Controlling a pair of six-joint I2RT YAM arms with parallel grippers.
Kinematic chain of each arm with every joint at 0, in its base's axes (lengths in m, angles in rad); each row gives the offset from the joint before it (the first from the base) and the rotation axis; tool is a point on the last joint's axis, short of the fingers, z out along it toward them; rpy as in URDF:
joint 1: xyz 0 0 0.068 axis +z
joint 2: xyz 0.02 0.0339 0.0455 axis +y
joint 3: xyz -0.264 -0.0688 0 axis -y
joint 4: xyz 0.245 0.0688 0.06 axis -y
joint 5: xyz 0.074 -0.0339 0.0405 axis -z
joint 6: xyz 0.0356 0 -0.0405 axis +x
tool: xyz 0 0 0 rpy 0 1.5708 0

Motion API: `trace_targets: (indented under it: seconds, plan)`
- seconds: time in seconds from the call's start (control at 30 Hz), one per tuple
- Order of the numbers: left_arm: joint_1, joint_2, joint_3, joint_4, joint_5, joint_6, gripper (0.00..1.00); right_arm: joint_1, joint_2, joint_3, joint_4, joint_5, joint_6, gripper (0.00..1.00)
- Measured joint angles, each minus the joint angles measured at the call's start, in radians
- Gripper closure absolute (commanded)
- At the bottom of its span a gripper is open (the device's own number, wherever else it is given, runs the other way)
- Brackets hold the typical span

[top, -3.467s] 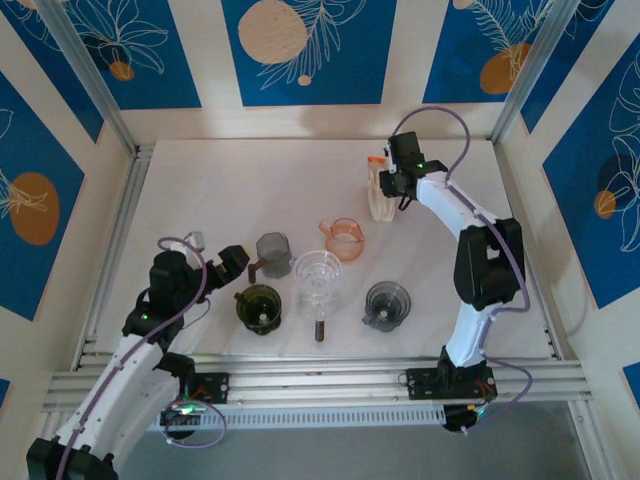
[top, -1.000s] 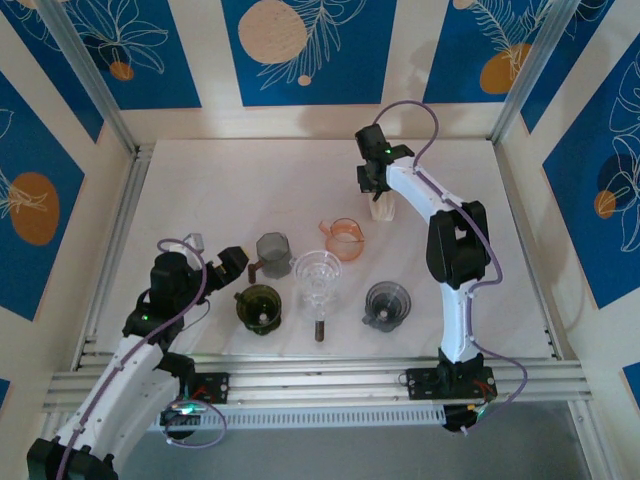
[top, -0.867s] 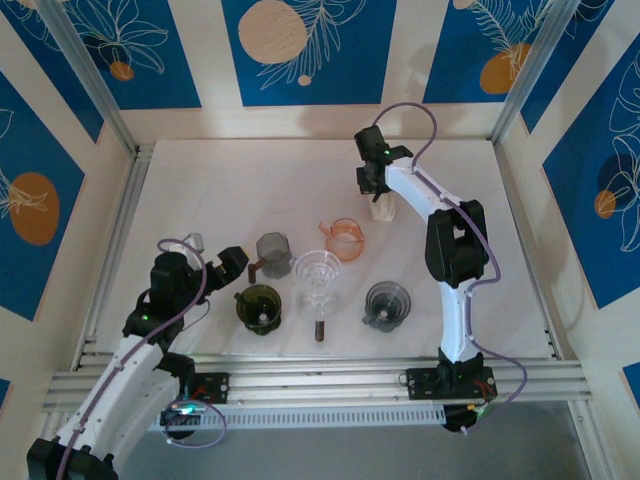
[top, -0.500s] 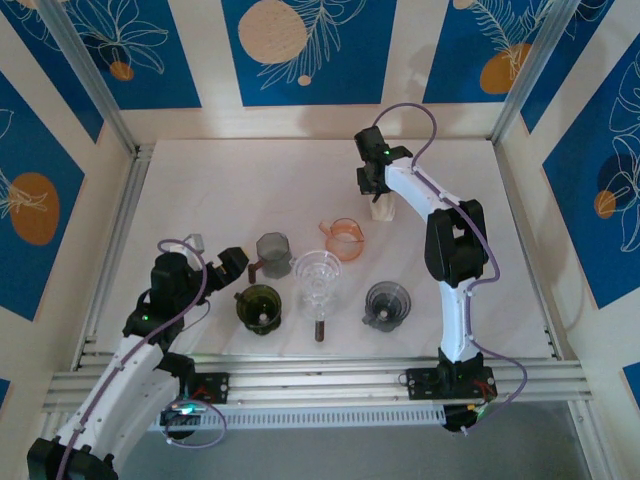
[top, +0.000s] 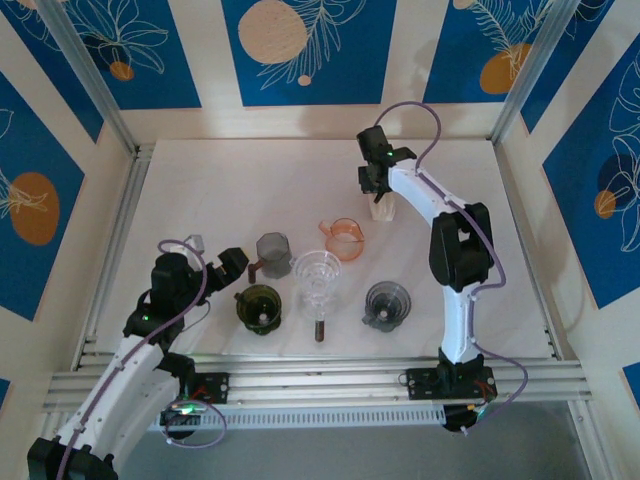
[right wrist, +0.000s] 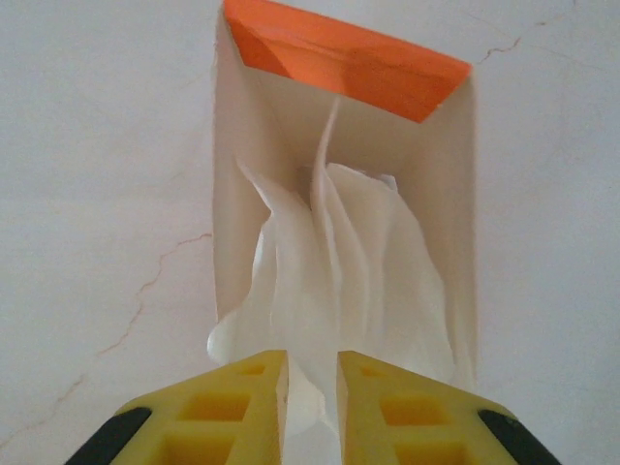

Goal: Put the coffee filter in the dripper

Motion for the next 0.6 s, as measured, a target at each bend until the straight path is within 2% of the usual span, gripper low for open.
trace_targets:
  seconds: [0.2,0.6]
  plan:
    - [0.0,0.001,0.0,0.0,0.0,0.0,0.0,0.006,-0.056,-0.017,0.022,-0.005,-0.019,0.79]
    - [0.0,0.008,0.0,0.001,0.0,0.0,0.0,0.006,-0.021,-0.017,0.019,-0.008,-0.061,0.8]
